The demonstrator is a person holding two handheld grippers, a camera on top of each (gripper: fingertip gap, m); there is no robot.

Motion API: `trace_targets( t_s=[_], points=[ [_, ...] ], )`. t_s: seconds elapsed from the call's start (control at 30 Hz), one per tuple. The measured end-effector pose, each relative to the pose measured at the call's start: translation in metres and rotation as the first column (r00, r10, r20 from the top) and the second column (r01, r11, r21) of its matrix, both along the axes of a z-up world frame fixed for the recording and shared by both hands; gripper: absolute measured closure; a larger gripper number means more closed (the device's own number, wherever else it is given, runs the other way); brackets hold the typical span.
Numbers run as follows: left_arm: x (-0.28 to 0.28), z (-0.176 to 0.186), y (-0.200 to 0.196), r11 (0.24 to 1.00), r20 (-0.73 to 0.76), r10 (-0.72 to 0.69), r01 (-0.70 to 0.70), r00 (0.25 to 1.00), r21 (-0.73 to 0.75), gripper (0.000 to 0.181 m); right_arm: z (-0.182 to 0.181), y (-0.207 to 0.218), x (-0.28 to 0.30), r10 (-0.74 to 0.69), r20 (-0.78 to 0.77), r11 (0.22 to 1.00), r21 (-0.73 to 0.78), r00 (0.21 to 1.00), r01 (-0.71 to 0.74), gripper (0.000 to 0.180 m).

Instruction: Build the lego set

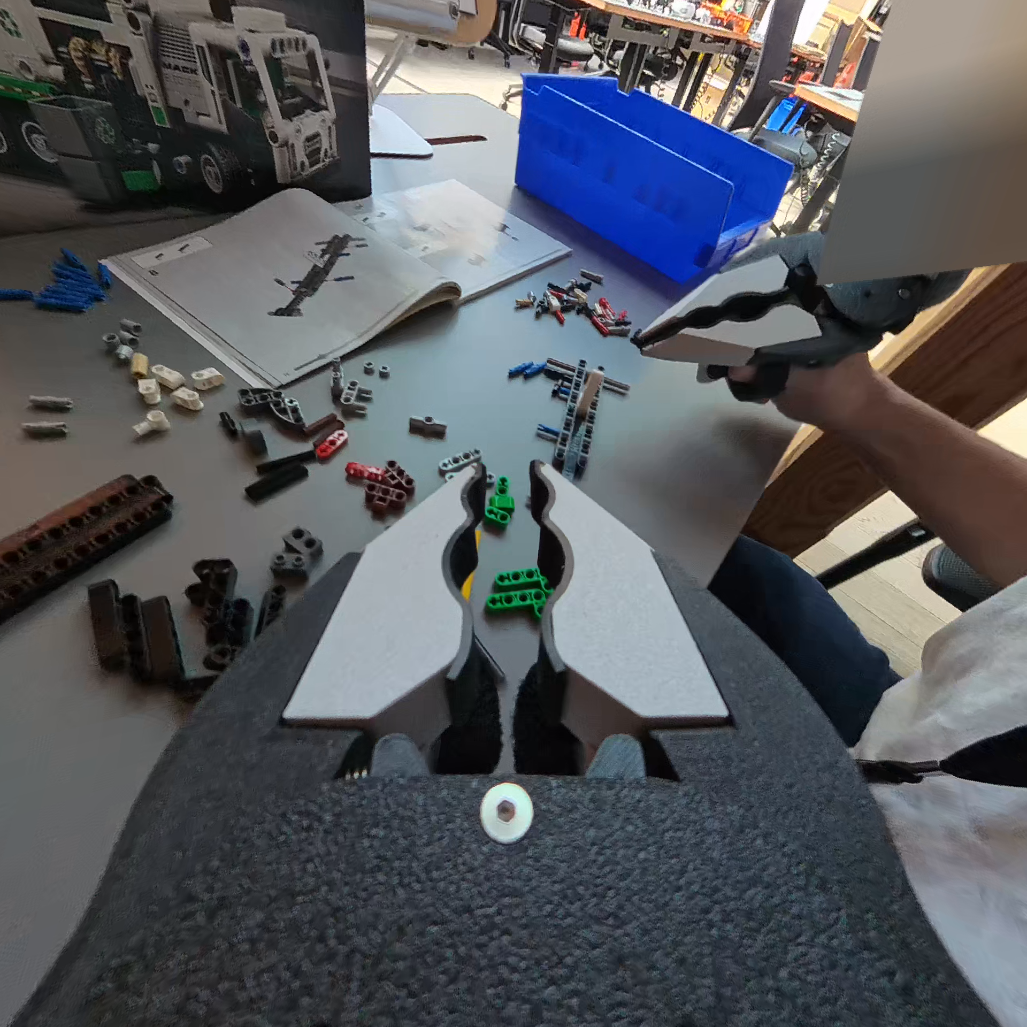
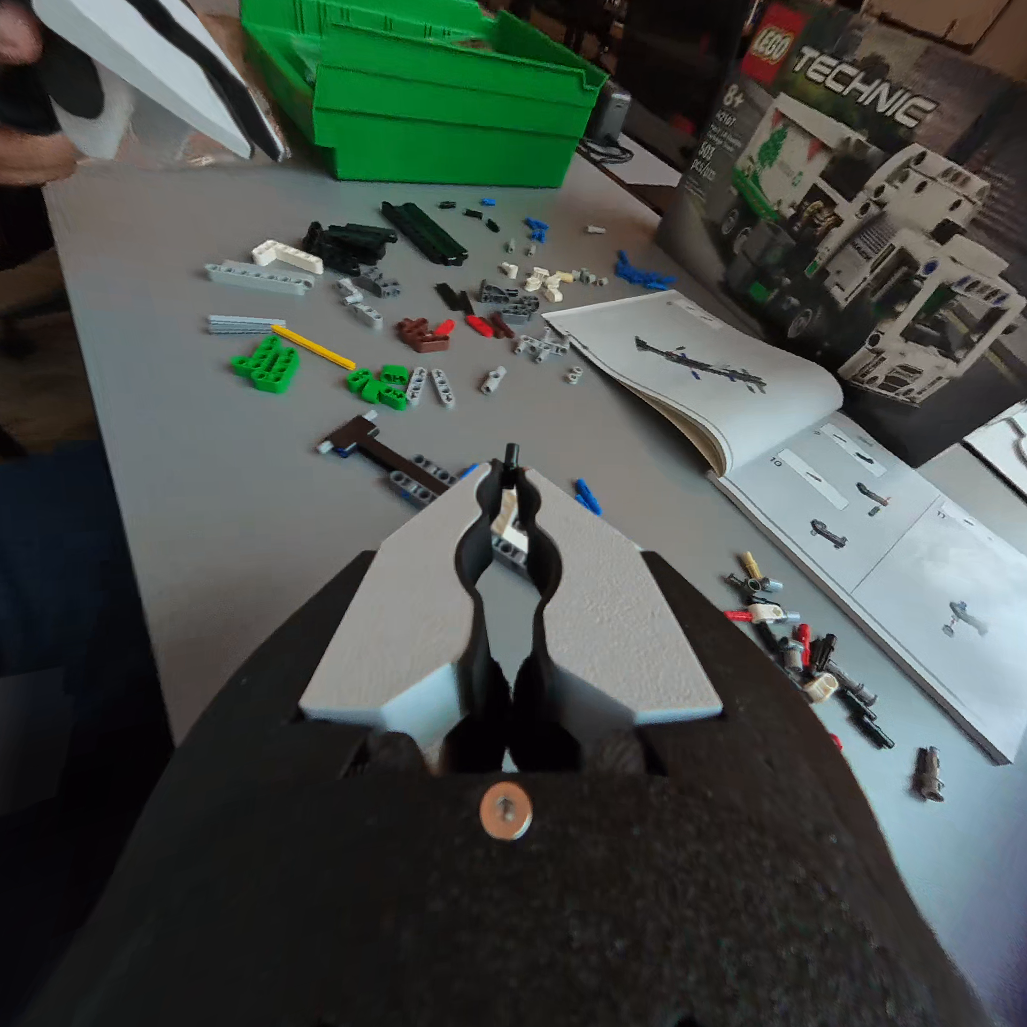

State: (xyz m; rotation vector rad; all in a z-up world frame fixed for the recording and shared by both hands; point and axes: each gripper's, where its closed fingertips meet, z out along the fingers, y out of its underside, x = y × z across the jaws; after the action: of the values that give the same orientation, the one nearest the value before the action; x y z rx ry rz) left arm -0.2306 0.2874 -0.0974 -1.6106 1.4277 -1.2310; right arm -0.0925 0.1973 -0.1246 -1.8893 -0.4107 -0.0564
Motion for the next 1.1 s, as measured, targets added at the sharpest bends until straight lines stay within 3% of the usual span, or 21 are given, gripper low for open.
trace_targets(
  t_s=[0.03, 0.2, 0.47, 0.67, 0.97, 1.1],
  points=[
    [0.008, 0.002, 0.006, 1.0, 0.005, 0.01, -0.01, 1.0, -0.004, 0.166, 0.0, 0.002, 0.003, -0.001, -0.021, 1.0, 0.03, 1.0, 0.001, 0.177],
    [0.041, 0.005, 0.016, 0.998, 0.018, 0.02, -0.019, 1.0, -0.067, 0.165, 0.008, 0.014, 0.008, 0.004, -0.029, 0.995, 0.104, 1.0, -0.001, 0.177],
    [0.088, -0.018, -0.004, 0.989, -0.13, -0.07, 0.052, 0.989, -0.142, 0.17, 0.013, 0.035, 0.001, 0.103, -0.098, 0.988, 0.122, 0.99, -0.091, 0.177],
    [0.11, -0.012, -0.036, 0.946, -0.091, -0.186, 0.153, 0.978, -0.286, 0.165, 0.007, 0.045, -0.005, 0.113, -0.026, 0.989, 0.099, 0.993, -0.109, 0.176],
    [0.122, -0.018, -0.053, 0.915, -0.075, -0.248, 0.208, 0.966, -0.345, 0.166, 0.007, 0.04, -0.018, 0.153, 0.052, 0.98, 0.118, 0.987, -0.158, 0.177],
    [0.123, -0.021, -0.06, 0.902, -0.06, -0.263, 0.223, 0.963, -0.371, 0.176, 0.004, 0.038, -0.023, 0.173, 0.081, 0.978, 0.107, 0.982, -0.181, 0.177]
  ],
)
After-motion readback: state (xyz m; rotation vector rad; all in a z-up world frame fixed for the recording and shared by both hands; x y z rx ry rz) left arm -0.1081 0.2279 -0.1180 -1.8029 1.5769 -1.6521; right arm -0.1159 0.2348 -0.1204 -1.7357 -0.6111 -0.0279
